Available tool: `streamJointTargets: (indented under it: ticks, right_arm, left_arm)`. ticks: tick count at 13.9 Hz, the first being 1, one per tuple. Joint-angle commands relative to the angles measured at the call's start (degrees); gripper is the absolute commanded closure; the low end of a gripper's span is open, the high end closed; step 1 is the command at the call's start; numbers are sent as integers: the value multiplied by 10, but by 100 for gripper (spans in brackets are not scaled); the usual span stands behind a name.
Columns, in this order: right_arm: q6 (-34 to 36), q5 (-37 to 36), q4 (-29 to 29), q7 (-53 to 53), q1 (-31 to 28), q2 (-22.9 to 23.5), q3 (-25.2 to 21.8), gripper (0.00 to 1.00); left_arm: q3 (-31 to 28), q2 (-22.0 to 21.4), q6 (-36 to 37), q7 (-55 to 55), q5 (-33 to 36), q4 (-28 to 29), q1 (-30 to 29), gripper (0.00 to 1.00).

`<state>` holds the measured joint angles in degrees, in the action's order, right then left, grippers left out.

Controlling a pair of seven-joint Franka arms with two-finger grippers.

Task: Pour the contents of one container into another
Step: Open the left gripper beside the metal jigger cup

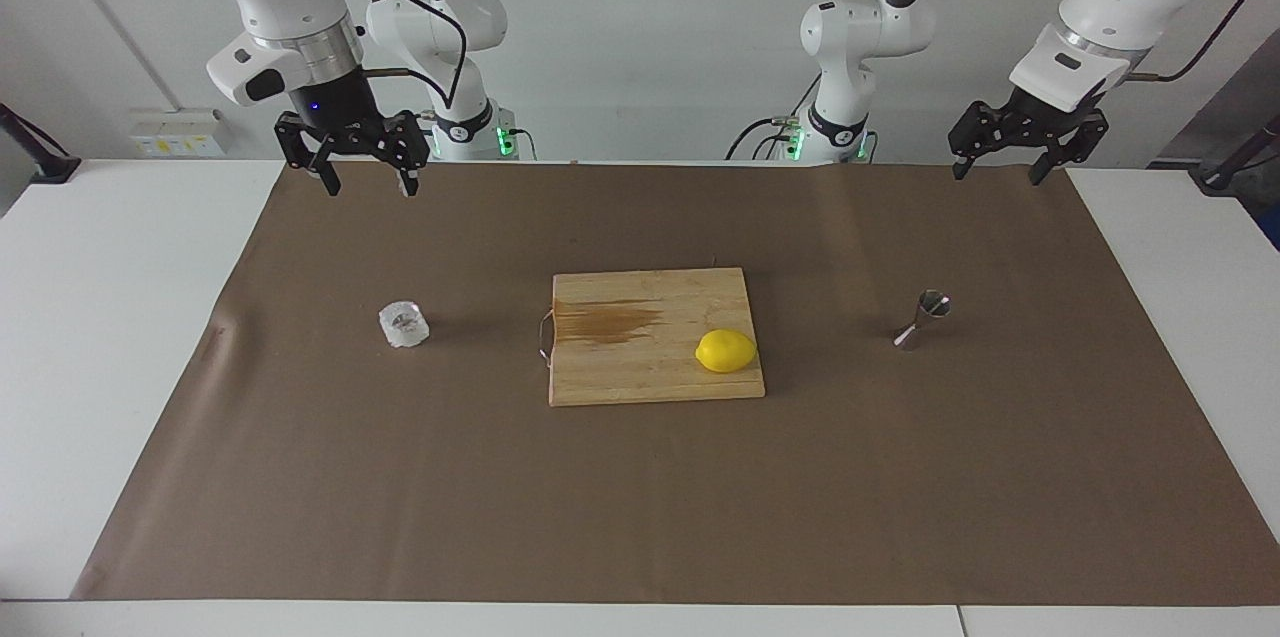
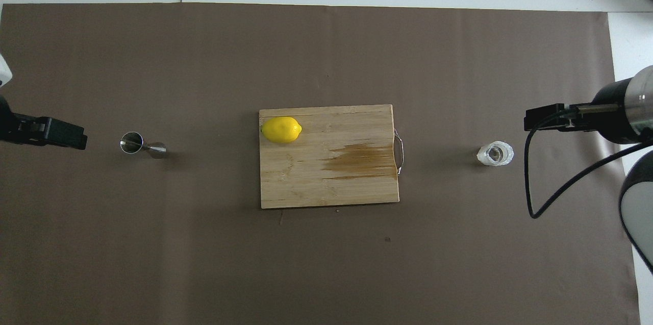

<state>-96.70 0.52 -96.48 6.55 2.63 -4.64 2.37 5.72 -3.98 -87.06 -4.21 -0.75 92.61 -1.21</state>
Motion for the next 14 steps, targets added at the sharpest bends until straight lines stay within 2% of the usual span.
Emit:
streamJointTargets:
  ticks: [1,8,14]
  right_arm:
    - [-8,-2,-16,-10,-5,-13,1,0]
    - [-8,-2,-16,-10,-5,-13,1,0]
    - [-8,-2,-16,-10,-5,-13,1,0]
  left_arm:
    - [3,-13,-3,3,-7,12,-6,0]
    - [5,-14,-1,17,-8,13,-7,0]
    - [-3,-8,-48,77,-108,25,-36,0]
